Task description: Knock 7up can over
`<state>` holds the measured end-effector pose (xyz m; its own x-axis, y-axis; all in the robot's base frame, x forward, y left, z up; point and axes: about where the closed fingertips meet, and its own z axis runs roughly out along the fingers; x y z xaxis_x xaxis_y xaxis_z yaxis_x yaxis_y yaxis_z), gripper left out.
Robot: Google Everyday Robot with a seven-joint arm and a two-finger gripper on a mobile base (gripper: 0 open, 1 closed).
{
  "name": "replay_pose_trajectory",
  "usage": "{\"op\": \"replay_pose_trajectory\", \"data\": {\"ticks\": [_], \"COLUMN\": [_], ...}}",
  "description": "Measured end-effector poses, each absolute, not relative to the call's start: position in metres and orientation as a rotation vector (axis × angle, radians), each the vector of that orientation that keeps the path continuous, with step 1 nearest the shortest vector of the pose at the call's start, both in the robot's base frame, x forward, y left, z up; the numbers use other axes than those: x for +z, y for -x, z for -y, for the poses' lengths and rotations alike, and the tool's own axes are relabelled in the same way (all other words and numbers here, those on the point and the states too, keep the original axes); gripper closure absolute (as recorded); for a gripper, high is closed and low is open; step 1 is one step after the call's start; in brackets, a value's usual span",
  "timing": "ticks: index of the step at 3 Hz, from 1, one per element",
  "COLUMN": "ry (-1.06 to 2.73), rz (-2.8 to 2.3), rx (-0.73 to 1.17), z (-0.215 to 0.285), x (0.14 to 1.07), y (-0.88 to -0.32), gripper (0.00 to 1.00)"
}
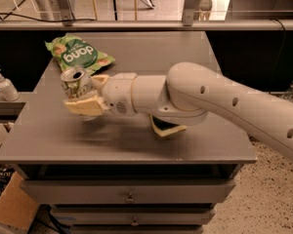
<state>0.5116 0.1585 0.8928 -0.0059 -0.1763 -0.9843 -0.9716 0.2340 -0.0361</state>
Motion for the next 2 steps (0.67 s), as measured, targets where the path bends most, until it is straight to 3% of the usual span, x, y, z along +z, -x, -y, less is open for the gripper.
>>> {"op": "replay_pose_trajectory", "data": {"ticks": [1,2], "ry": [1.159,1.246], "rz": [-1.483,-1.505], "rx": [0.800,0.703], "z": [-0.097,-0.069], "x": [0.933,0.983], "y": [-0.544,-0.566], "gripper": [1.00,1.00]}}
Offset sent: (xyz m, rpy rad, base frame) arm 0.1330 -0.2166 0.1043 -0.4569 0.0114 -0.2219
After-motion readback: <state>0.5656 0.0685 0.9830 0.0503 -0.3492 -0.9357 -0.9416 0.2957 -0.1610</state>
